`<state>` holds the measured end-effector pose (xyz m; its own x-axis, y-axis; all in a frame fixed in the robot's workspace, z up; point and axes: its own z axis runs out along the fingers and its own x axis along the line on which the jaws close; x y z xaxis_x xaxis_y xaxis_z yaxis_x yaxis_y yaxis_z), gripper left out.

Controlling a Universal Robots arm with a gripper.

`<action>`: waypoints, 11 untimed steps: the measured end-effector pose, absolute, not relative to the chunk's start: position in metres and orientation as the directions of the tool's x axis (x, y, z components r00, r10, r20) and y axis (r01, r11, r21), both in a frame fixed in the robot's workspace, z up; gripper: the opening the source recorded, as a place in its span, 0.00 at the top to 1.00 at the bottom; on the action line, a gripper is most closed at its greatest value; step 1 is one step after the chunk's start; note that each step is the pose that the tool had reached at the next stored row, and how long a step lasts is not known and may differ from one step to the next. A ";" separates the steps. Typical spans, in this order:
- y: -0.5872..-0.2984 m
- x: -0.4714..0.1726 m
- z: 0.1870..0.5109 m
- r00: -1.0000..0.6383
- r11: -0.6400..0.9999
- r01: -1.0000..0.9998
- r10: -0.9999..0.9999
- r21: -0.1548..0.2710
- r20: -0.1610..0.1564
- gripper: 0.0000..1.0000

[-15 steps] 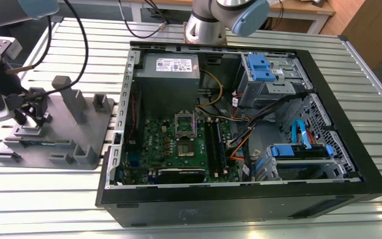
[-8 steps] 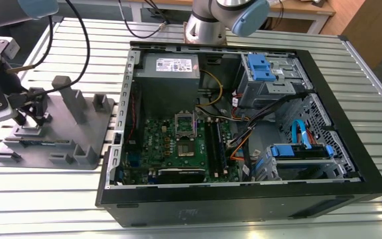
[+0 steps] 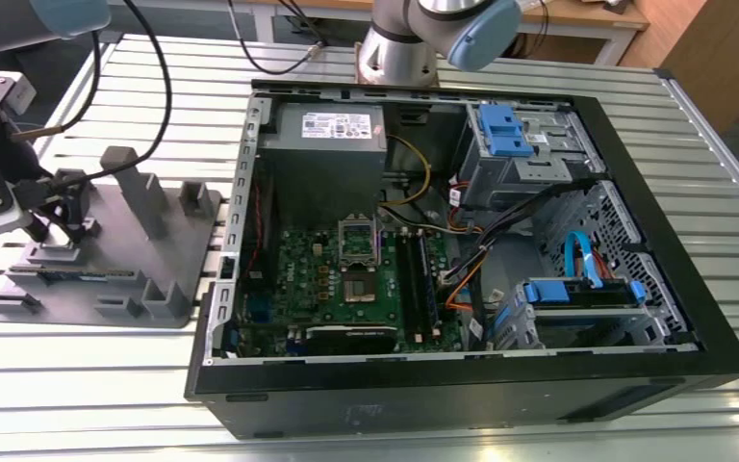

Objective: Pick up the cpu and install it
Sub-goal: 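Pick up the cpu and move it towards the insertion slot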

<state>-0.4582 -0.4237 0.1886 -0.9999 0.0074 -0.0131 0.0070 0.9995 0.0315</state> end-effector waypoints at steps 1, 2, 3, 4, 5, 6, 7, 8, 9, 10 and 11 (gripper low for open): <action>-0.423 -0.459 0.188 -1.000 0.999 0.007 0.007 0.032 -0.013 0.53; -0.423 -0.459 0.188 -1.000 0.999 0.007 0.007 0.031 -0.013 0.53; -0.423 -0.459 0.187 -1.000 0.999 0.007 0.007 0.031 -0.013 0.53; -0.423 -0.460 0.187 -1.000 0.999 0.007 0.007 0.031 -0.013 0.53; -0.423 -0.460 0.186 -1.000 0.999 0.007 0.007 0.031 -0.013 0.53; -0.423 -0.461 0.186 -1.000 0.999 0.007 0.007 0.031 -0.013 0.53; -0.423 -0.461 0.186 -1.000 0.999 0.007 0.007 0.031 -0.013 0.53; -0.423 -0.461 0.186 -1.000 0.999 0.007 0.007 0.031 -0.013 0.53; -0.423 -0.461 0.186 -1.000 0.999 0.007 0.007 0.031 -0.013 0.53; -0.423 -0.461 0.186 -1.000 0.999 0.007 0.007 0.031 -0.013 0.53; -0.423 -0.461 0.186 -1.000 0.999 0.007 0.007 0.031 -0.013 0.53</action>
